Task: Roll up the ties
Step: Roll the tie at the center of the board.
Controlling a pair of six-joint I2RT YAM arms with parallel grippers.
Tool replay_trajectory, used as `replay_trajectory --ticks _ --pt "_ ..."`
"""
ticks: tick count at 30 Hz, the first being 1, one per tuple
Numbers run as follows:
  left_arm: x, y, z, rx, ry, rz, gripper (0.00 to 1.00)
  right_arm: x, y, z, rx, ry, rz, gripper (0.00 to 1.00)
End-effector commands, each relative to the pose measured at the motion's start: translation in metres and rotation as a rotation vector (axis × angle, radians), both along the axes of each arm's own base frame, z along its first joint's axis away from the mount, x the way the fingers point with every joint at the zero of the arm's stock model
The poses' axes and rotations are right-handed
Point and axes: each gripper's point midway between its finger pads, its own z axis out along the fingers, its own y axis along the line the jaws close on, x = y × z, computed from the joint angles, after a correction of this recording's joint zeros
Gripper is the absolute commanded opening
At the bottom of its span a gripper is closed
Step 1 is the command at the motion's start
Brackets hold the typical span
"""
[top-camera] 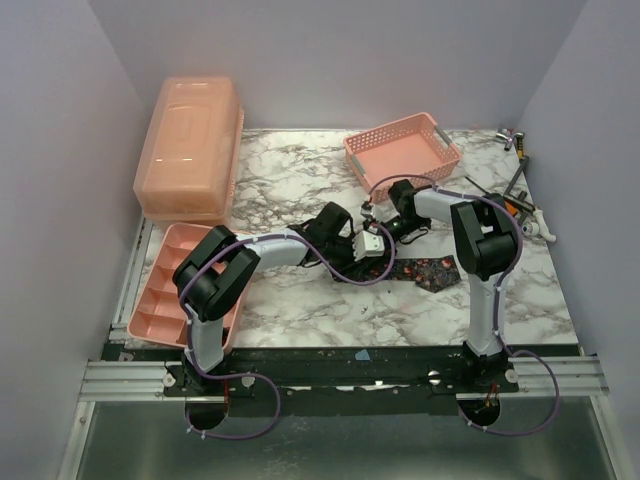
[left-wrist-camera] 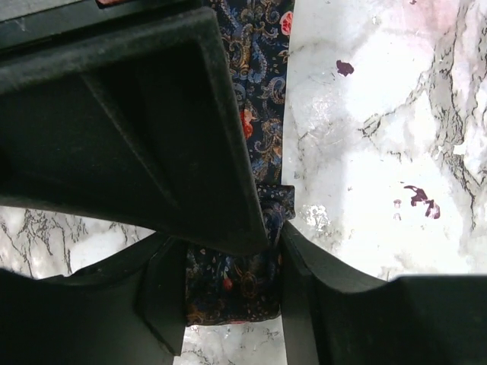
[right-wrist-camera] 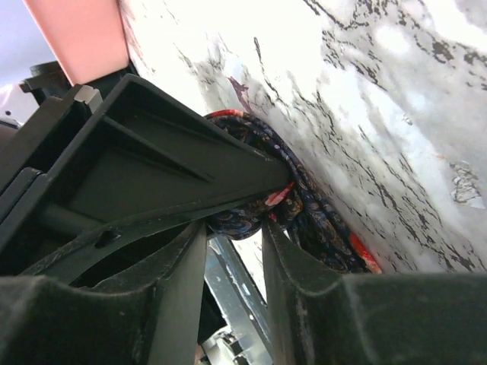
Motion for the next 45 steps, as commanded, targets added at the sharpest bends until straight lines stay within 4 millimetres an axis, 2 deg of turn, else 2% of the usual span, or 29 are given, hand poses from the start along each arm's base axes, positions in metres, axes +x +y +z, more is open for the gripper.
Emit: replay_trajectory --ticks 1,3,8,12,15,17,22,23,26,28,32,36,45 --pt "-0.022 0.036 -0.051 0.163 0.108 0.017 0.48 0.004 0.009 0.004 0.059 0.019 -0.021 0.4" --pt "-0.022 0.036 -0.051 0.164 0.111 0.02 0.5 0.005 0.012 0.01 0.072 0.025 -0.037 0.44" --pt "-0.023 0.034 -0.052 0.164 0.113 0.016 0.51 0.004 0.019 0.011 0.074 0.063 -0.06 0.44" --pt "-0.022 0.034 -0.052 0.165 0.116 0.022 0.51 -0.01 0.02 -0.013 -0.024 0.06 -0.011 0.44" --pt "-0.02 0.034 -0.053 0.17 0.115 0.031 0.51 -0.015 0.011 -0.039 -0.122 0.068 -0.013 0.44" --pt "-0.02 0.034 -0.053 0.17 0.115 0.035 0.51 -0.015 0.003 -0.054 -0.188 0.063 -0.002 0.39" --pt "-0.017 0.03 -0.048 0.144 0.122 0.056 0.54 -0.014 -0.01 -0.073 -0.276 0.059 0.029 0.01" --pt "-0.015 0.028 -0.044 0.124 0.119 0.065 0.56 -0.014 -0.012 -0.074 -0.285 0.062 0.026 0.01" --pt "-0.007 0.023 -0.027 0.012 0.107 0.096 0.62 -0.014 -0.022 -0.078 -0.289 0.029 0.048 0.01" --pt "0.001 0.015 -0.003 -0.131 0.066 0.097 0.69 -0.014 -0.031 -0.084 -0.298 0.027 0.057 0.0" --pt "0.005 0.012 0.035 -0.365 -0.039 0.075 0.73 -0.011 -0.048 -0.096 -0.327 0.023 0.059 0.01" --pt "0.005 0.011 0.039 -0.44 -0.111 0.044 0.75 -0.007 -0.058 -0.1 -0.344 0.008 0.06 0.01" --pt "0.005 -0.011 0.022 -0.508 -0.166 -0.038 0.82 -0.005 -0.058 -0.102 -0.339 0.018 0.085 0.01"
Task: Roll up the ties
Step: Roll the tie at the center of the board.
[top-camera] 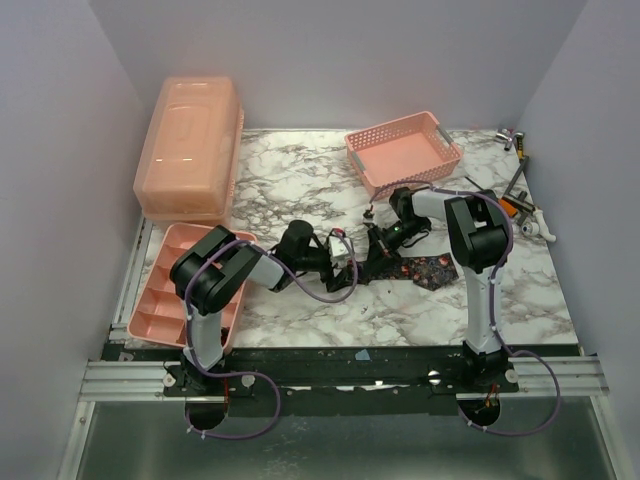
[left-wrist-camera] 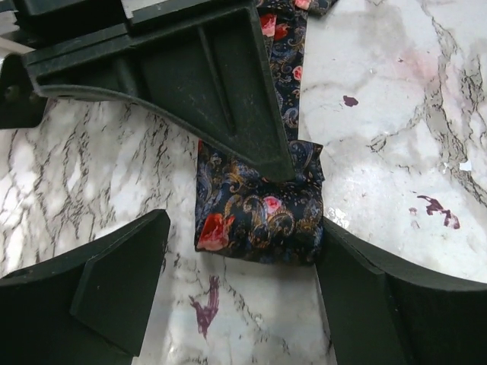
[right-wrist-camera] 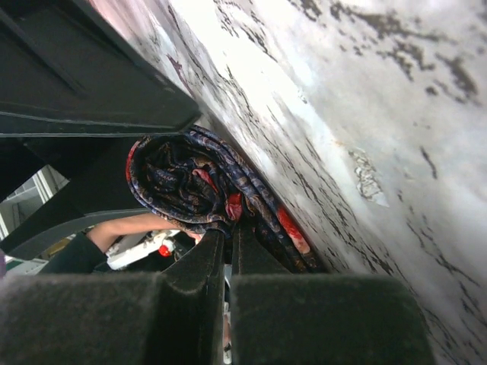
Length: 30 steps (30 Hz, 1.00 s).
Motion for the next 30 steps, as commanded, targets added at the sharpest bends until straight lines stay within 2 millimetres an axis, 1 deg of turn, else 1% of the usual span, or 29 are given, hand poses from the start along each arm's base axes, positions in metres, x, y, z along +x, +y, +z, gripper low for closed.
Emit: replay_trajectory --ticks 1,2,4,7,8,9,10,11,13,15,18,19,20,21,22,23,24,25,26,28,30 --pt "-0.001 -0.023 0.009 -0.085 -0.1 -0.09 0.81 0.003 -0.041 -0.072 -0.263 -0.078 0.085 0.01" --pt "-0.002 -0.025 0.005 -0.075 -0.099 -0.095 0.79 0.004 -0.041 -0.071 -0.26 -0.084 0.089 0.01" --pt "-0.003 -0.027 -0.004 -0.043 -0.096 -0.108 0.69 0.006 -0.039 -0.066 -0.242 -0.096 0.096 0.01" --pt "-0.006 -0.024 -0.017 0.024 -0.071 -0.112 0.45 0.012 -0.034 -0.054 -0.21 -0.126 0.089 0.01" --pt "-0.006 -0.022 -0.02 0.051 -0.063 -0.098 0.39 0.015 -0.032 -0.049 -0.197 -0.138 0.081 0.05" --pt "-0.008 -0.02 -0.025 0.085 -0.033 -0.091 0.33 0.018 -0.029 -0.041 -0.181 -0.148 0.072 0.12" --pt "-0.008 -0.018 -0.028 0.117 -0.013 -0.081 0.29 0.019 -0.026 -0.034 -0.17 -0.153 0.064 0.18" --pt "-0.01 -0.014 -0.032 0.152 0.014 -0.069 0.27 0.022 -0.023 -0.024 -0.149 -0.162 0.057 0.25" --pt "-0.012 -0.01 -0.036 0.217 0.052 -0.048 0.24 0.025 -0.019 -0.002 -0.122 -0.178 0.043 0.34" --pt "-0.014 -0.007 -0.039 0.266 0.077 -0.027 0.23 0.026 -0.017 0.017 -0.1 -0.202 0.034 0.4" --pt "-0.02 -0.003 -0.043 0.322 0.115 -0.013 0.24 0.023 -0.013 0.039 -0.055 -0.218 0.027 0.47" --pt "-0.02 -0.004 -0.042 0.337 0.12 -0.008 0.25 0.021 -0.01 0.044 -0.034 -0.212 0.02 0.54" --pt "-0.022 -0.002 -0.045 0.363 0.137 -0.002 0.26 0.02 -0.007 0.048 -0.012 -0.203 0.013 0.64" --pt "-0.022 -0.003 -0.045 0.376 0.146 0.003 0.27 0.02 -0.004 0.05 0.003 -0.196 0.006 0.71" --pt "-0.023 -0.003 -0.047 0.391 0.158 0.008 0.28 0.018 -0.002 0.05 0.014 -0.175 -0.002 0.76" --pt "-0.022 -0.004 -0.047 0.4 0.163 0.015 0.28 0.018 0.001 0.048 0.018 -0.16 -0.006 0.77" --pt "-0.023 -0.004 -0.048 0.407 0.168 0.018 0.29 0.018 0.002 0.047 0.024 -0.151 -0.006 0.76" --pt "-0.023 -0.005 -0.048 0.412 0.172 0.022 0.3 0.018 0.004 0.044 0.026 -0.142 -0.007 0.73" --pt "-0.022 -0.006 -0.047 0.414 0.178 0.028 0.3 0.018 0.005 0.041 0.019 -0.142 -0.005 0.68" --pt "-0.021 -0.007 -0.047 0.419 0.191 0.035 0.31 0.019 0.004 0.031 -0.018 -0.141 0.006 0.54" --pt "-0.021 -0.007 -0.046 0.422 0.198 0.035 0.32 0.021 -0.004 0.015 -0.084 -0.145 0.021 0.33"
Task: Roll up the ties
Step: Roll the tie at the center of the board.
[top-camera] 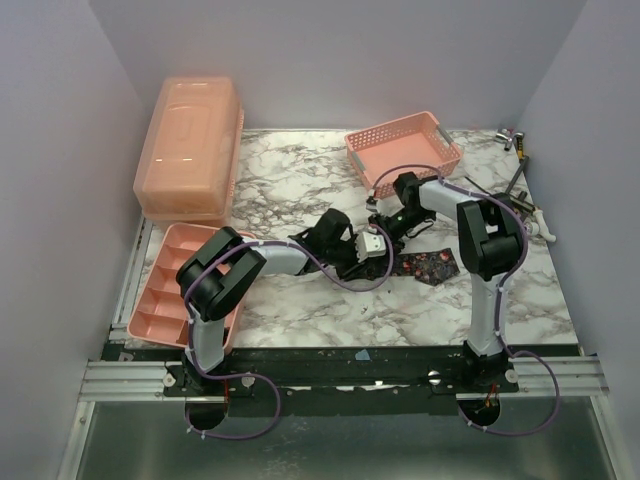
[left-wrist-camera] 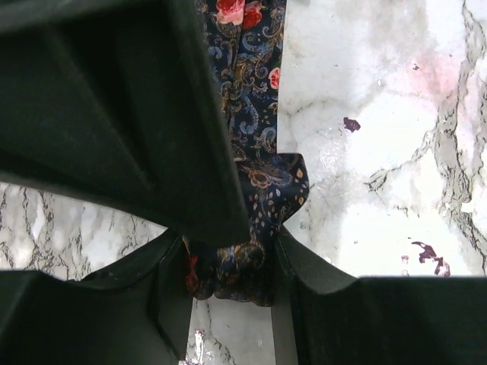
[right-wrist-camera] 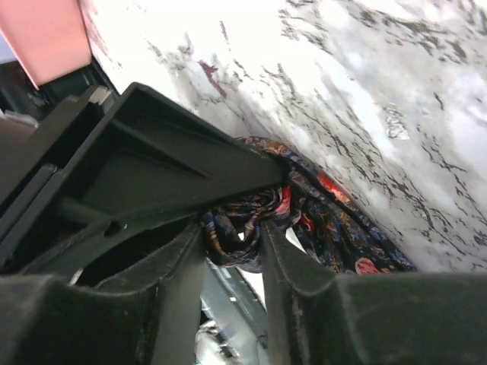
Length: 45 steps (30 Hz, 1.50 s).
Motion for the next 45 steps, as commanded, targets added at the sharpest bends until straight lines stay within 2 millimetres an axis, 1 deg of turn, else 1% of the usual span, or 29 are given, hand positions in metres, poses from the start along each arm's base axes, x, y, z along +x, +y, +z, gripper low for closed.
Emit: replay_trajectory --ticks 1,3,4,6,8,10,16,17,21,24,27,29,30,31,32,34,35,38,40,43,45 --pt "-0.019 0.026 -0.036 0.157 0.128 0.049 0.33 0.006 -0.007 -0.03 -0.102 -0.01 0.025 0.24" --pt "-0.021 0.024 -0.033 0.141 0.136 0.03 0.39 0.011 -0.018 -0.041 -0.156 -0.041 0.04 0.09" --pt "-0.023 0.024 -0.031 0.125 0.143 0.017 0.46 0.014 -0.024 -0.045 -0.171 -0.06 0.047 0.01" --pt "-0.022 0.02 -0.025 0.068 0.14 -0.01 0.57 0.021 -0.036 -0.053 -0.196 -0.096 0.057 0.01" --pt "-0.019 0.015 -0.016 -0.004 0.128 -0.039 0.64 0.026 -0.046 -0.061 -0.204 -0.119 0.063 0.01" --pt "-0.013 0.008 -0.008 -0.063 0.103 -0.052 0.7 0.026 -0.051 -0.067 -0.213 -0.134 0.086 0.01" --pt "-0.001 -0.01 0.014 -0.222 0.007 -0.072 0.81 0.025 -0.059 -0.087 -0.254 -0.16 0.109 0.01" --pt "0.0 -0.013 0.016 -0.245 -0.001 -0.07 0.84 0.025 -0.06 -0.09 -0.262 -0.16 0.109 0.01" --pt "0.008 -0.022 0.016 -0.28 0.02 -0.033 0.86 0.025 -0.065 -0.098 -0.289 -0.176 0.104 0.01" --pt "0.01 -0.027 0.015 -0.292 0.046 -0.011 0.86 0.028 -0.064 -0.097 -0.29 -0.2 0.087 0.01" --pt "0.012 -0.034 0.01 -0.286 0.095 0.032 0.83 0.031 -0.061 -0.093 -0.278 -0.22 0.065 0.01" --pt "0.011 -0.037 0.003 -0.269 0.117 0.052 0.79 0.032 -0.058 -0.088 -0.261 -0.228 0.054 0.01" --pt "0.01 -0.036 -0.003 -0.247 0.124 0.064 0.74 0.032 -0.056 -0.085 -0.25 -0.229 0.051 0.01" --pt "0.009 -0.036 -0.008 -0.22 0.127 0.069 0.66 0.033 -0.053 -0.081 -0.232 -0.229 0.049 0.01" --pt "0.006 -0.033 -0.014 -0.189 0.128 0.07 0.55 0.033 -0.051 -0.075 -0.215 -0.227 0.052 0.03" --pt "0.002 -0.023 -0.023 -0.141 0.11 0.079 0.42 0.034 -0.046 -0.061 -0.178 -0.213 0.06 0.15" --pt "0.0 -0.017 -0.025 -0.125 0.089 0.077 0.39 0.035 -0.044 -0.051 -0.159 -0.206 0.061 0.19" --pt "-0.008 0.001 -0.033 -0.075 0.034 0.053 0.34 0.031 -0.045 -0.024 -0.091 -0.174 0.051 0.33" --pt "-0.011 0.008 -0.035 -0.051 0.006 0.04 0.33 0.026 -0.05 -0.012 -0.064 -0.145 0.034 0.34" --pt "-0.013 0.011 -0.036 -0.041 -0.018 0.026 0.32 0.016 -0.057 -0.008 -0.073 -0.104 0.01 0.34" --pt "-0.016 0.01 -0.035 -0.039 -0.028 0.009 0.32 0.01 -0.061 -0.014 -0.106 -0.084 0.004 0.33"
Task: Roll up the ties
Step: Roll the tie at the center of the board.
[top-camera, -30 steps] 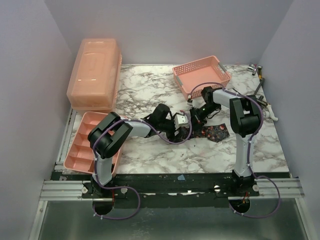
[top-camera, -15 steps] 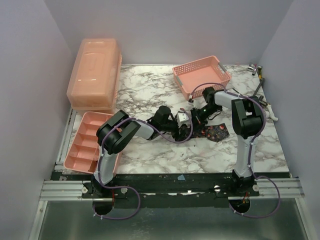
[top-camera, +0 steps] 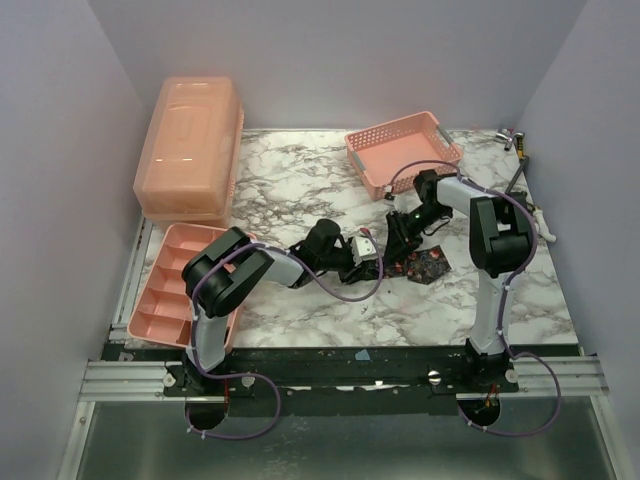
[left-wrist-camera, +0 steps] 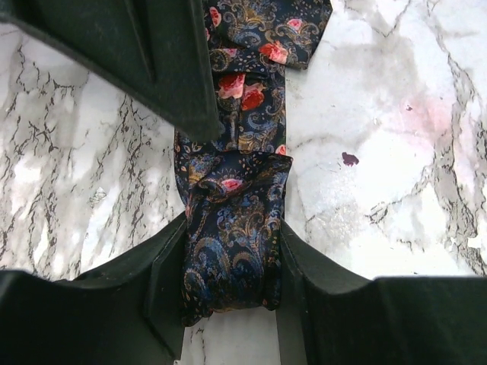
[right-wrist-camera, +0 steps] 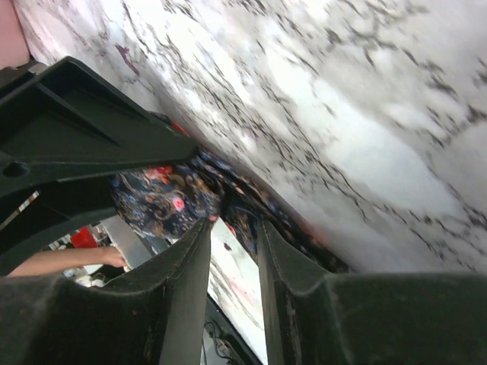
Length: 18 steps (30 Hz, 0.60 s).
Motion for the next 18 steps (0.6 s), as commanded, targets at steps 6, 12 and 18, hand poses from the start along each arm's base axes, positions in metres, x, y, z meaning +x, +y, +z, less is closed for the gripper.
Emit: replay_trajectory --ticks 6,12,18 --pt "-0.022 0.022 -0.036 0.187 -0.004 -0.034 0.31 -0.018 -0.042 -0.019 -0.216 0.007 -0.002 0.31" --pt "-0.03 0.033 -0.042 0.235 0.031 -0.042 0.29 -0.004 -0.117 -0.024 -0.41 -0.065 -0.008 0.31" --pt "-0.034 0.043 -0.044 0.264 0.048 -0.068 0.28 0.009 -0.193 -0.017 -0.561 -0.098 -0.028 0.31"
